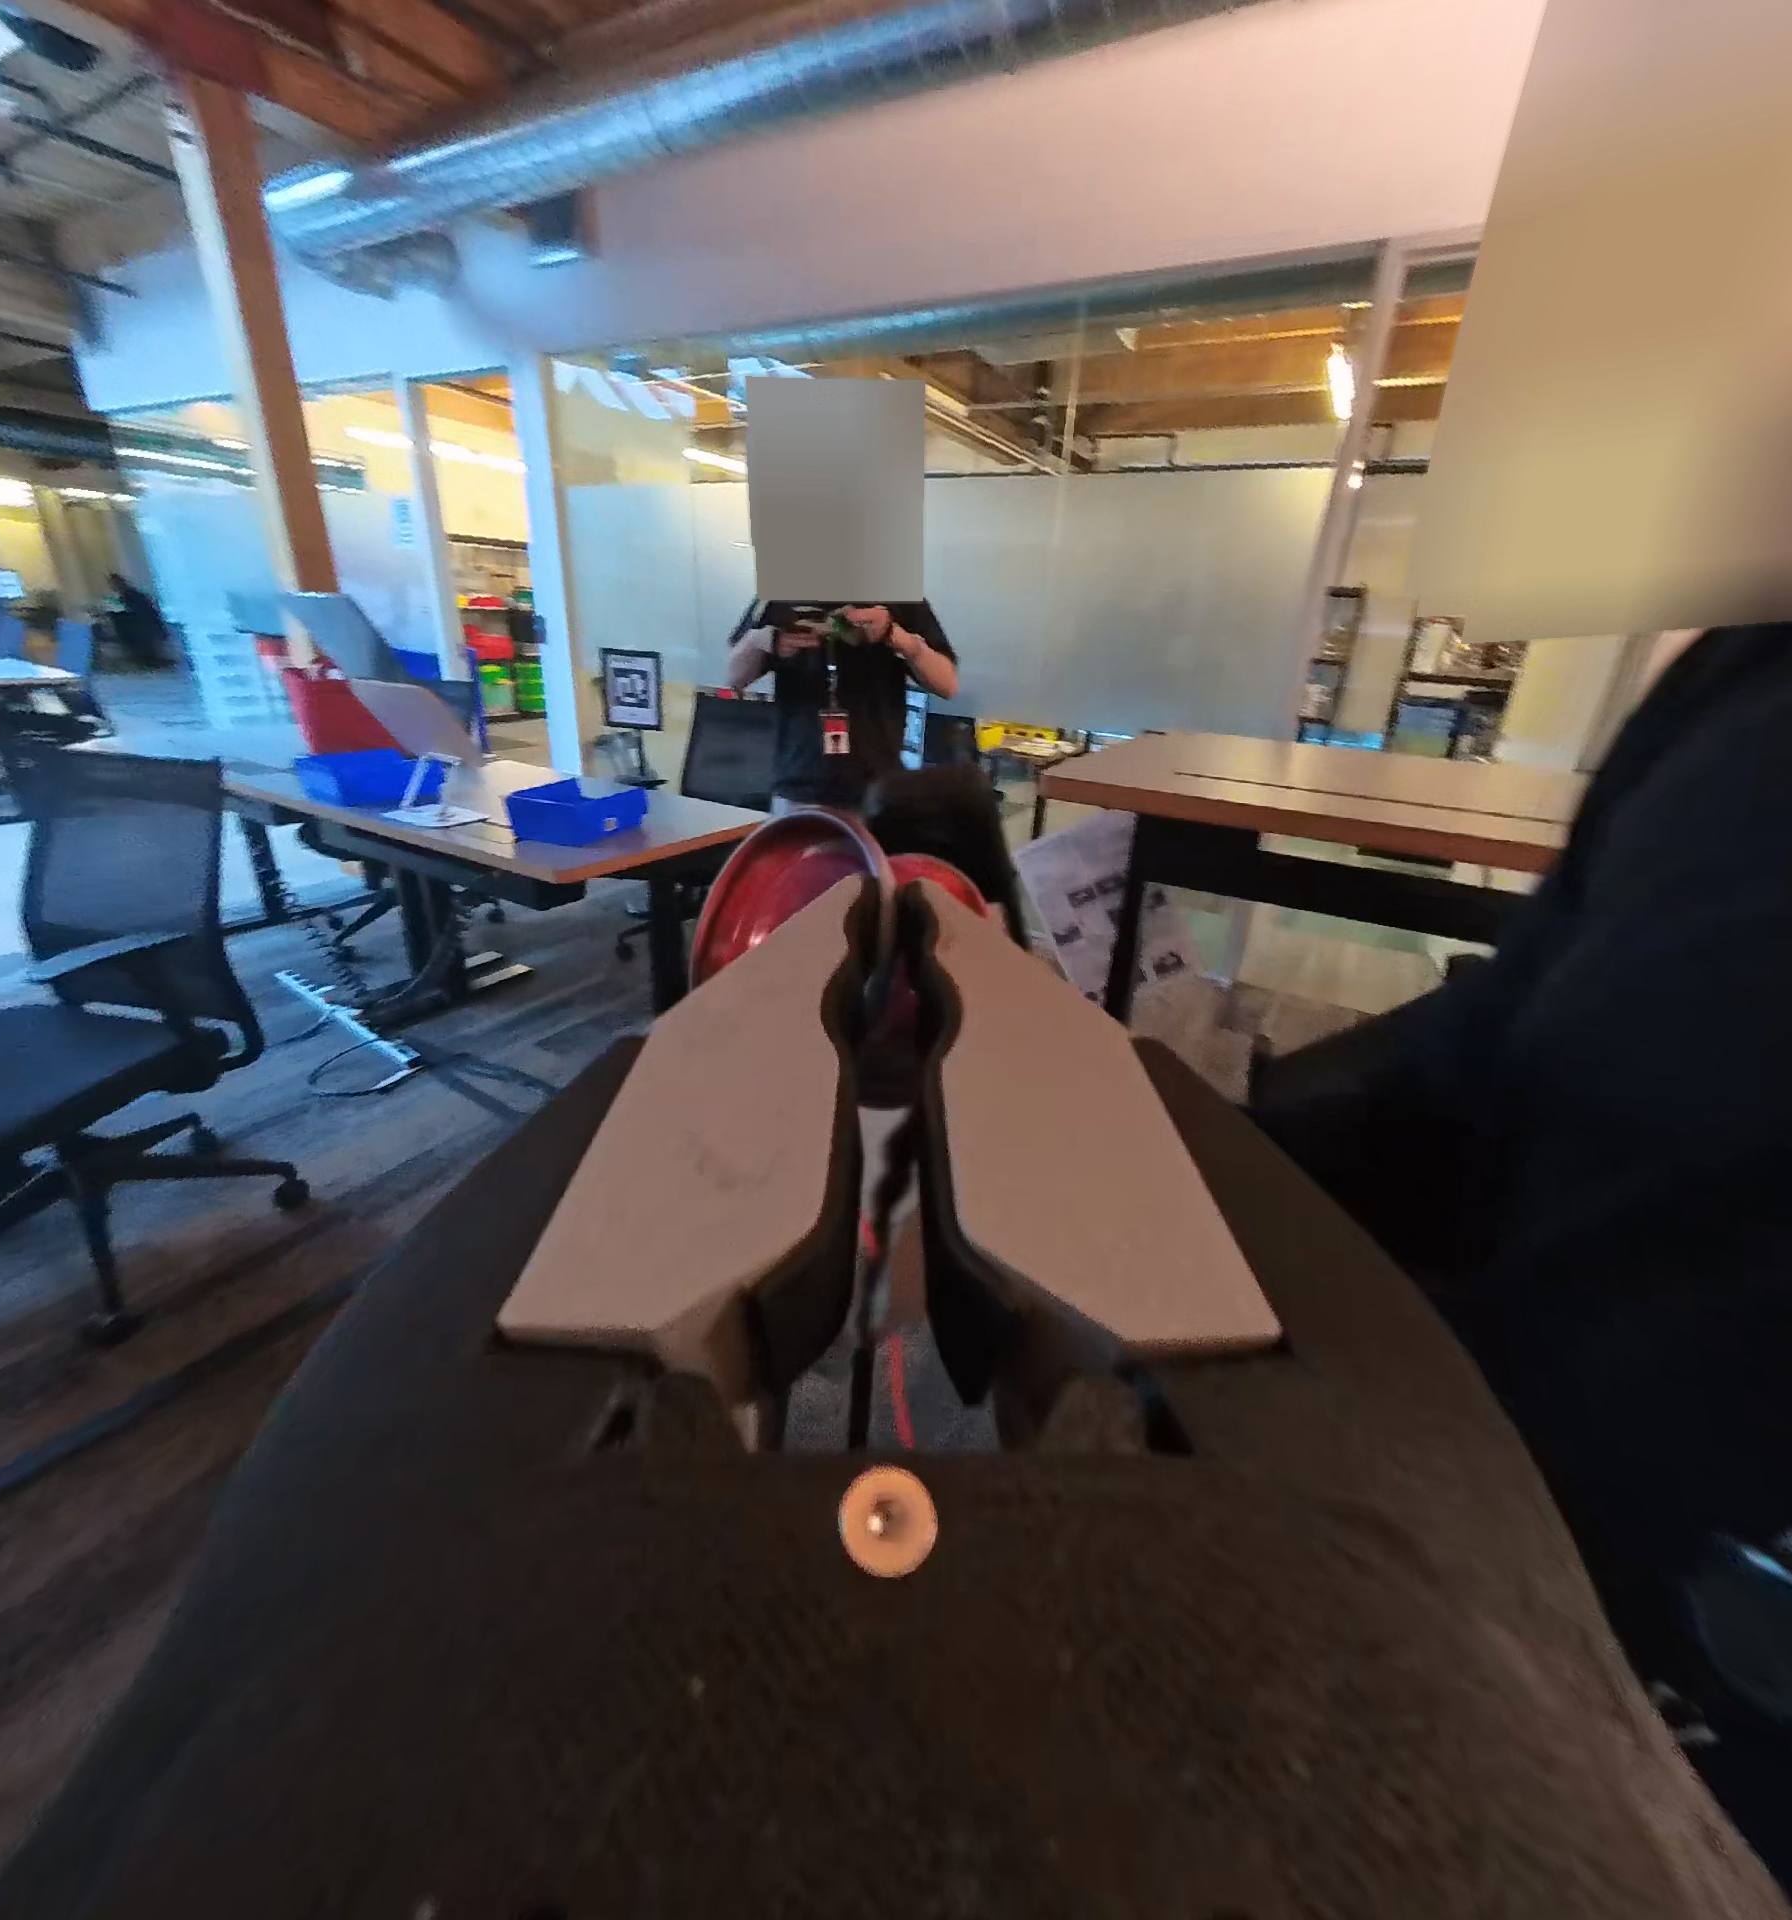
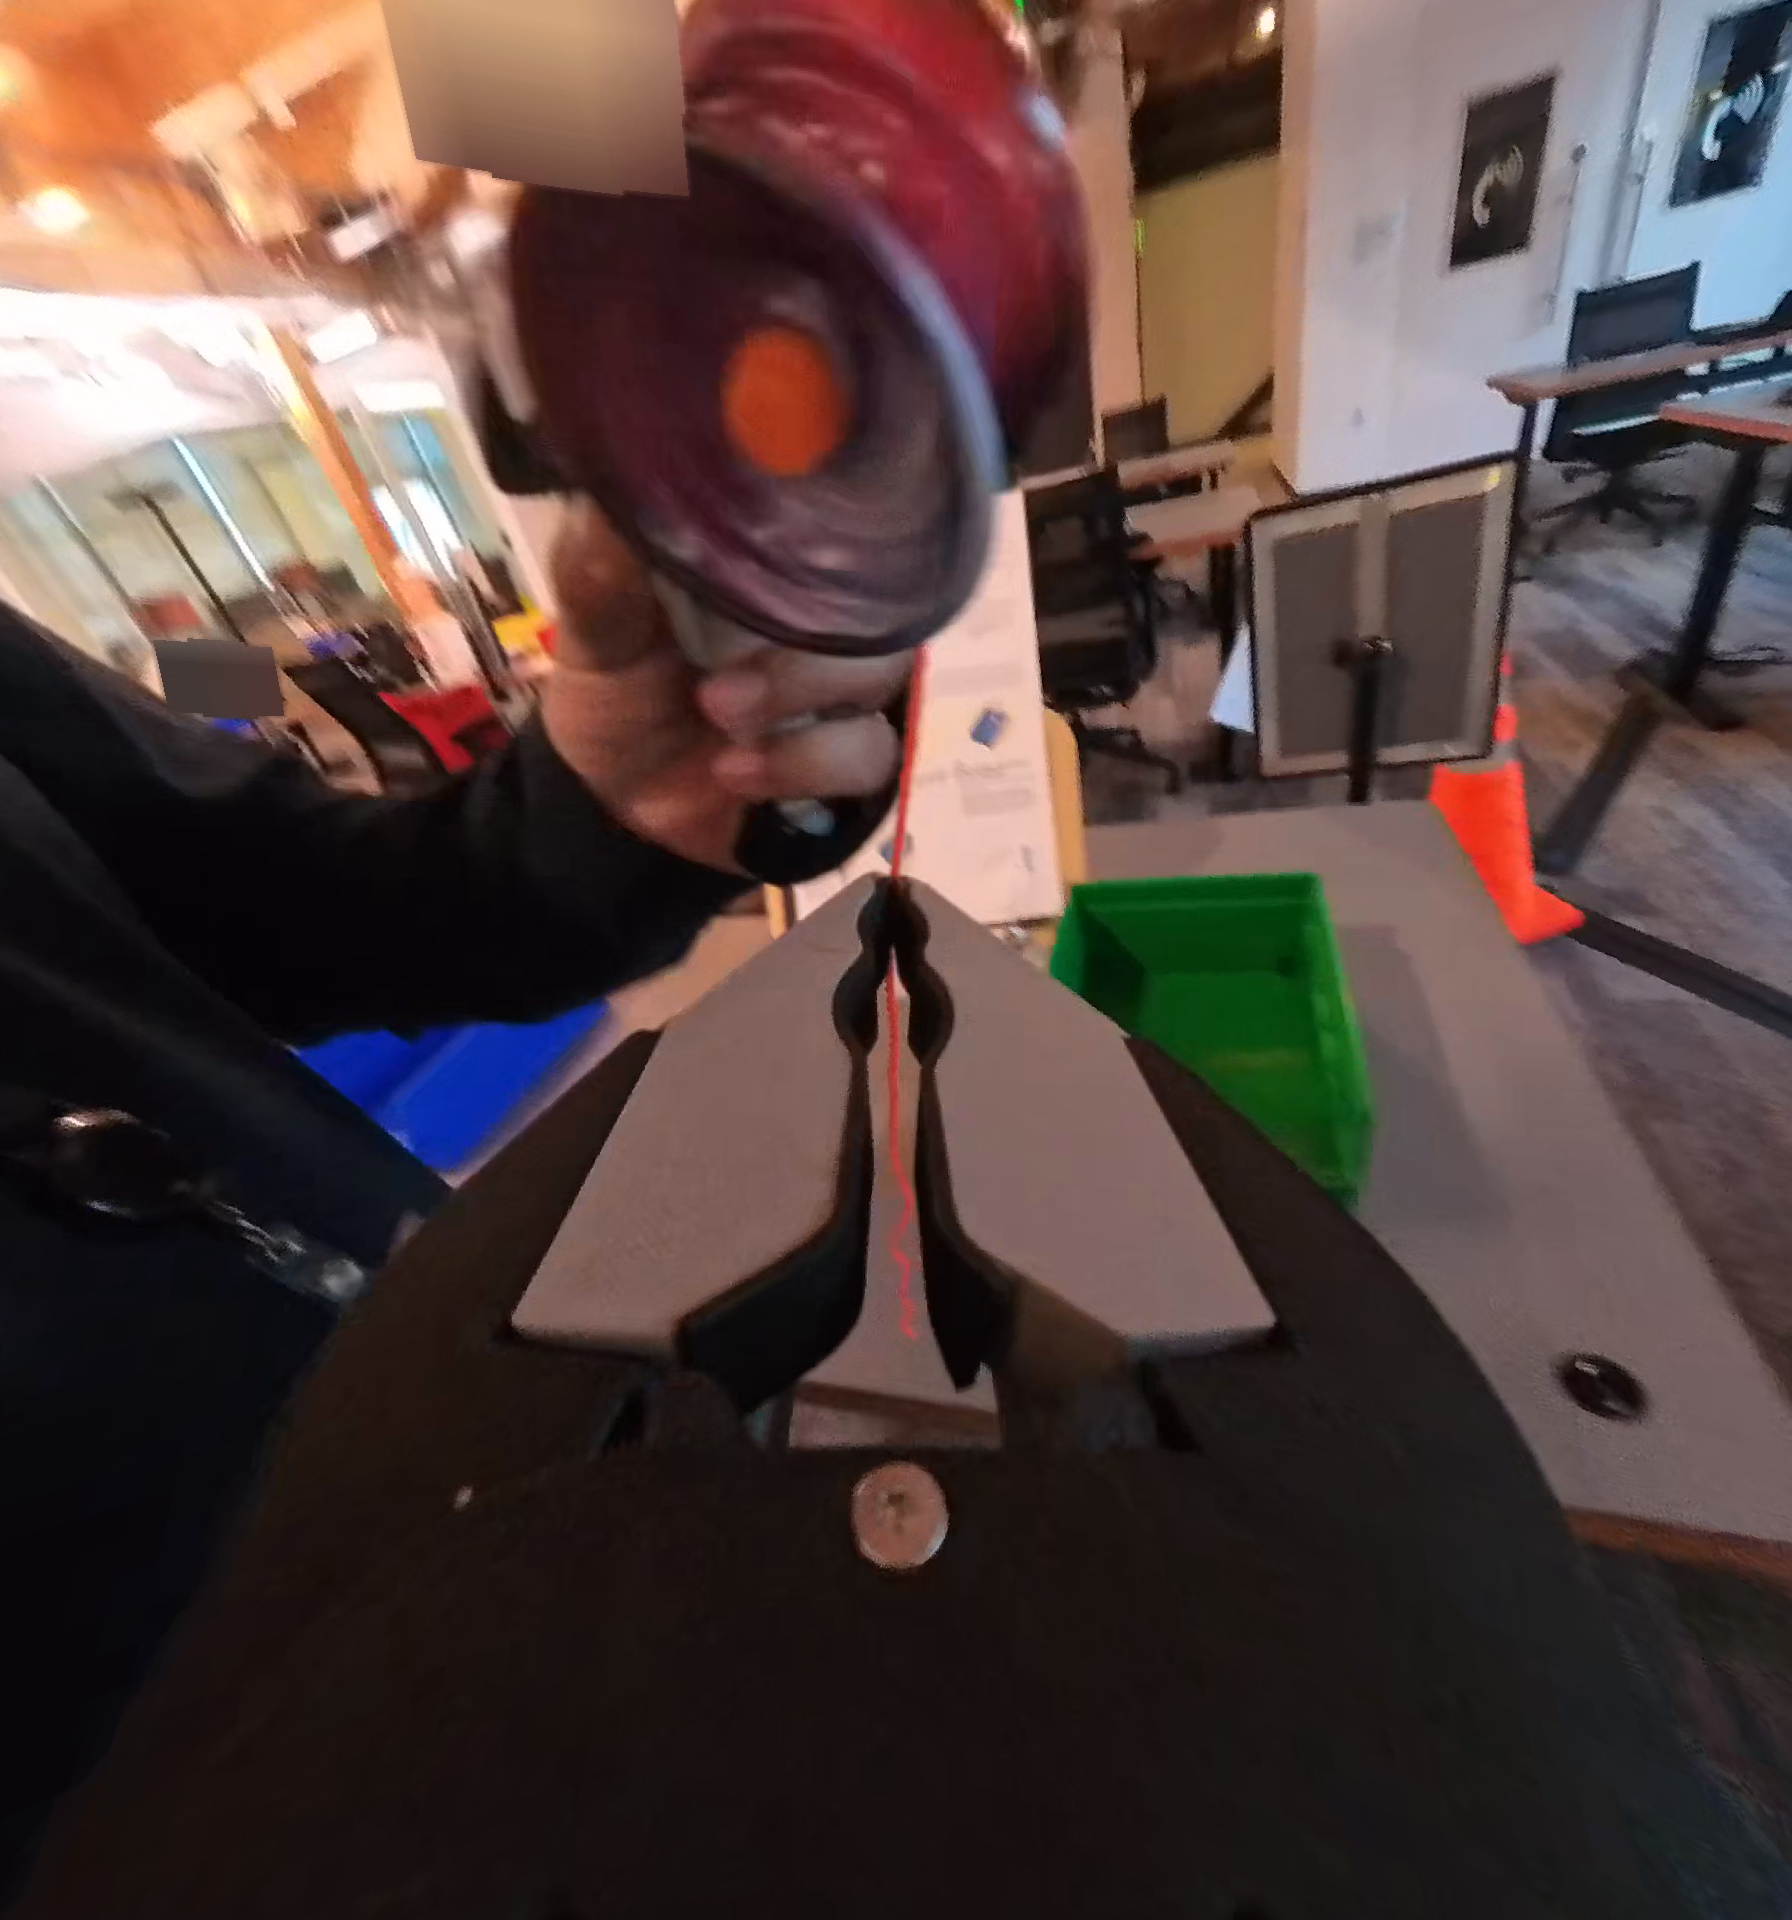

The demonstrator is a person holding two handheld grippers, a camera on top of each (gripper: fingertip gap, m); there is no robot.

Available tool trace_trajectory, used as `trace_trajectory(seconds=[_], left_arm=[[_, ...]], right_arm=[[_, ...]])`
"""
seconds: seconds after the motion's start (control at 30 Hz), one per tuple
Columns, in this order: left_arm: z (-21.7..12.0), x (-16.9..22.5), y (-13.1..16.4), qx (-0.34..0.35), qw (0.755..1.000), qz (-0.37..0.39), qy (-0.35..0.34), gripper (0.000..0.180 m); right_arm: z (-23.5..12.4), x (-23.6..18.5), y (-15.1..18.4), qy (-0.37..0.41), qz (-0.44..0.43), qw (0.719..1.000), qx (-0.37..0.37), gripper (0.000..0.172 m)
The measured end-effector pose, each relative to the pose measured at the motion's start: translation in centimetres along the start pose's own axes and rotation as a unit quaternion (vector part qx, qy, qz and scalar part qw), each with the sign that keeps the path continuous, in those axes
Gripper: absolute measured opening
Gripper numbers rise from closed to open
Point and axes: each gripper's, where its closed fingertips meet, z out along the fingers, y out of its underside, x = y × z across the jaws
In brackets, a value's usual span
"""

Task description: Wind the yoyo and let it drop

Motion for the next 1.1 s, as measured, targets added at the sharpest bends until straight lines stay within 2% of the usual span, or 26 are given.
trace_trajectory(seconds=[0.07, 0.23, 0.37, 0.43, 0.53, 0.63, 0.73, 0.83, 0.9, 1.0, 1.1], left_arm=[[0.2, -1.1, 0.2, -0.002, 1.000, -0.006, -0.025, 0.002], [0.9, -1.7, 0.4, -0.015, 0.999, 0.004, -0.046, 0.002], [1.5, -3.4, 1.7, -0.080, 0.988, 0.078, -0.108, 0.002], [1.6, -4.5, 3.5, -0.145, 0.970, 0.135, -0.142, 0.002], [1.6, -4.4, 6.0, -0.207, 0.950, 0.184, -0.147, 0.002], [0.8, -4.1, 8.0, -0.250, 0.937, 0.198, -0.145, 0.002], [-0.2, -3.3, 9.2, -0.271, 0.940, 0.172, -0.119, 0.002], [-0.7, -1.2, 10.5, -0.282, 0.950, 0.125, -0.043, 0.003], [-0.7, 0.3, 10.7, -0.273, 0.958, 0.086, 0.007, 0.002], [-0.7, 2.5, 9.8, -0.226, 0.970, 0.006, 0.087, 0.002], [-0.5, 3.4, 7.8, -0.155, 0.977, -0.068, 0.129, 0.002]], right_arm=[[-0.3, -0.6, -0.2, -0.011, 0.031, 0.999, 0.020, 0.000], [-0.8, -1.8, 1.3, -0.033, 0.065, 0.997, 0.003, 0.000], [-1.0, -3.4, 2.1, -0.063, 0.093, 0.994, -0.012, 0.000], [-1.2, -4.5, 2.1, -0.079, 0.095, 0.992, -0.026, 0.000], [-2.6, -5.2, 1.1, -0.081, 0.057, 0.994, -0.053, 0.000], [-4.6, -4.3, -0.5, -0.040, -0.014, 0.995, -0.092, 0.000], [-6.7, -1.9, -2.3, 0.024, -0.064, 0.991, -0.115, 0.000], [-8.2, 1.1, -3.0, 0.094, -0.107, 0.980, -0.140, 0.000], [-8.4, 3.0, -2.4, 0.123, -0.131, 0.970, -0.166, 0.000], [-7.6, 4.6, -0.2, 0.117, -0.123, 0.967, -0.191, 0.000], [-6.0, 4.2, 1.5, 0.085, -0.125, 0.974, -0.170, 0.000]])
